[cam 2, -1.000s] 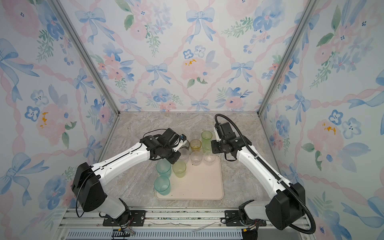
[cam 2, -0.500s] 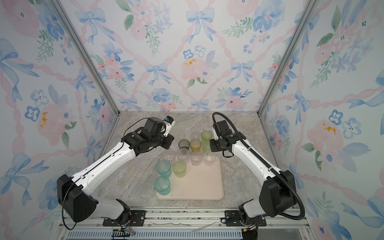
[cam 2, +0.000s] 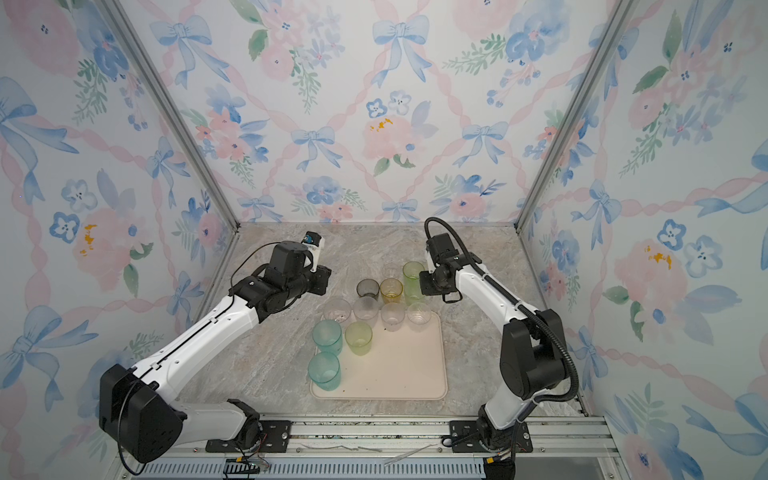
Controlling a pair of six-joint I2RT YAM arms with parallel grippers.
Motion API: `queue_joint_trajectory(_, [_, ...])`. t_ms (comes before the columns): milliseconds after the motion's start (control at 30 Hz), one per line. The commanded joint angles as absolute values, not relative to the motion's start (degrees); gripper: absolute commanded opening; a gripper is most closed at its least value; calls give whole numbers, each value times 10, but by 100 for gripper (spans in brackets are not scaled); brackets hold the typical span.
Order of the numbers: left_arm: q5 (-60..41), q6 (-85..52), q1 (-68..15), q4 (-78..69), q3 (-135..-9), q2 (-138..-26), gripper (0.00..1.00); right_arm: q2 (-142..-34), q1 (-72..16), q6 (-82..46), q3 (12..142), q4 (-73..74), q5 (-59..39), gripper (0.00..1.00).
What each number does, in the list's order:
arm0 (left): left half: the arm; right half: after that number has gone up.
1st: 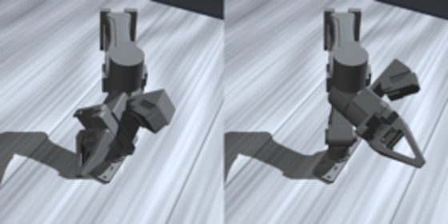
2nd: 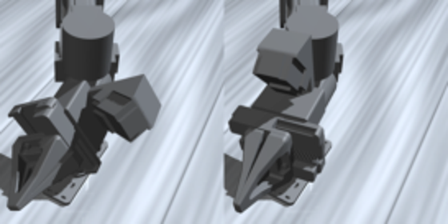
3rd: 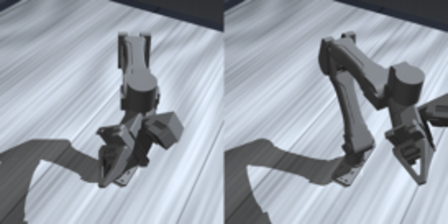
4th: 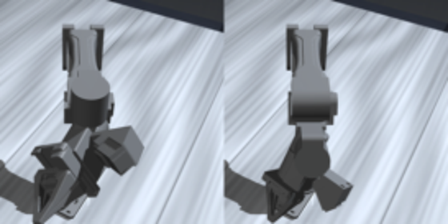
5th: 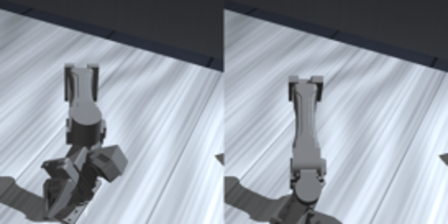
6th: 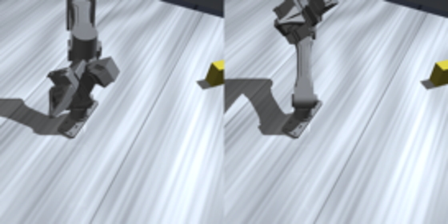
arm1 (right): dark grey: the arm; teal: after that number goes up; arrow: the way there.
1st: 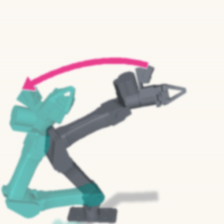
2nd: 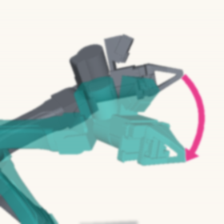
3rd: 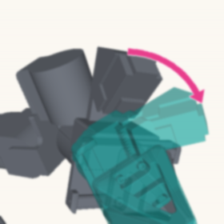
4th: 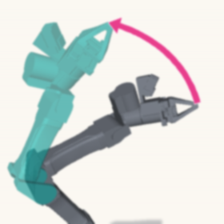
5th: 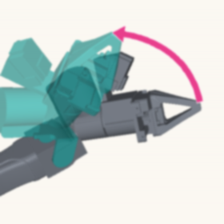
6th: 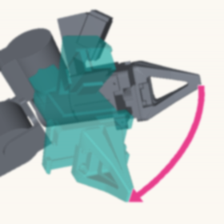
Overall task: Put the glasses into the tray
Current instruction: 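Raise the left gripper while the right gripper moves to another green cup, then lower the right gripper onto the green frosted cup rim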
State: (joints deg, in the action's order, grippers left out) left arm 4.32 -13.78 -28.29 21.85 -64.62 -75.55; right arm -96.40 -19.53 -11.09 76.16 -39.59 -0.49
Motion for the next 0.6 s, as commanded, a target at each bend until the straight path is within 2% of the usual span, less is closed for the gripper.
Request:
queue_joint_trajectory(0, [44, -144, -277, 204, -637, -752, 28, -990, -192, -108, 786, -389, -18, 25])
queue_joint_trajectory(567, [22, -135, -257, 199, -635, -759, 28, -1054, -188, -106, 817, -389, -20, 18])
